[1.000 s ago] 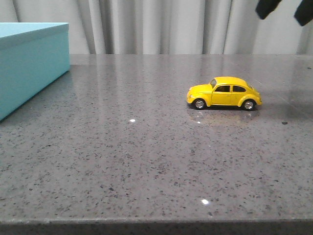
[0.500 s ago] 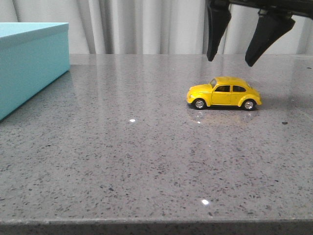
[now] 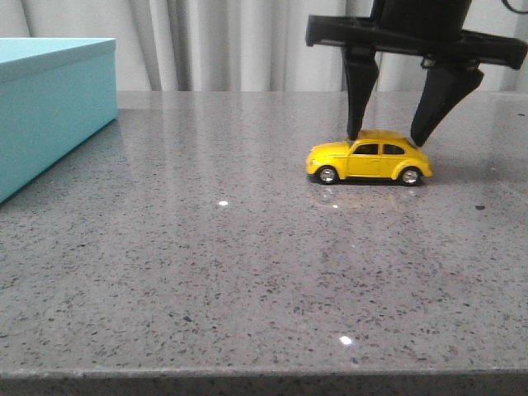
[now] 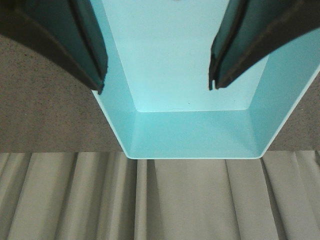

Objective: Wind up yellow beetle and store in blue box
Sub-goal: 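Push the yellow beetle with the right gripper toward the blue box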

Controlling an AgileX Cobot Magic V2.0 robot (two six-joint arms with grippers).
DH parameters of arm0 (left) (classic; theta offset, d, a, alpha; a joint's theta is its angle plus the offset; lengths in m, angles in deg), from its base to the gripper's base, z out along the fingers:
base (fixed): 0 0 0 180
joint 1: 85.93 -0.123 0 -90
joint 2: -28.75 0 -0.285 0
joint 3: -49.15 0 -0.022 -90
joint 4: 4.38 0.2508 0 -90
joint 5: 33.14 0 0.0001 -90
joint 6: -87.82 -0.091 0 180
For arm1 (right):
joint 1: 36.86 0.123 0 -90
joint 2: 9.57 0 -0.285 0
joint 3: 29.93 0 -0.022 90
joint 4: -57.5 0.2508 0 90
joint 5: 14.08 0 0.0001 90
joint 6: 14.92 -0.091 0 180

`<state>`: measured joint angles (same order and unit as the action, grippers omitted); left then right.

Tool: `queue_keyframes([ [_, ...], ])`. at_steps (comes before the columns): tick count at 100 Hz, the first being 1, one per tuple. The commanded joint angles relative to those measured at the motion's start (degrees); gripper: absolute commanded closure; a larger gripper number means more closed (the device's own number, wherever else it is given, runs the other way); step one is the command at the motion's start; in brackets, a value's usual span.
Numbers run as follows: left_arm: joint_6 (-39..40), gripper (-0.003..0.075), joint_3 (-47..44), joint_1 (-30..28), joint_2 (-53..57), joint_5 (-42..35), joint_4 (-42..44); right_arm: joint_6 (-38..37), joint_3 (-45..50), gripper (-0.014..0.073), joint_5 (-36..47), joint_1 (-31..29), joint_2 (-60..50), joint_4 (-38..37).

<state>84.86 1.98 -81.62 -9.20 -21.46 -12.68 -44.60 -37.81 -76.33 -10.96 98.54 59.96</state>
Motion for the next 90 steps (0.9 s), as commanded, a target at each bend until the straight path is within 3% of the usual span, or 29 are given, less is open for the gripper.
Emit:
queue_keyframes([
  [1,0.2,0.0289,2.0,0.5,-0.6,-5.2,-0.6,0.0,-1.8,0.0137,0.5,0.1,-1.4,-0.7],
  [26,0.2,0.0289,2.0,0.5,-0.6,-5.2,-0.6,0.0,-1.8,0.0137,-0.5,-0.1,-1.1,-2.5],
  [69,0.2,0.0289,2.0,0.5,-0.6,-5.2,-0.6,0.0,-1.8,0.0137,-10.8,-3.7,-1.2,-15.1],
  [90,0.2,0.0289,2.0,0.5,-0.6,-5.2,-0.6,0.0,-1.8,0.0138,-12.4,-6.2,-1.2,-16.9],
])
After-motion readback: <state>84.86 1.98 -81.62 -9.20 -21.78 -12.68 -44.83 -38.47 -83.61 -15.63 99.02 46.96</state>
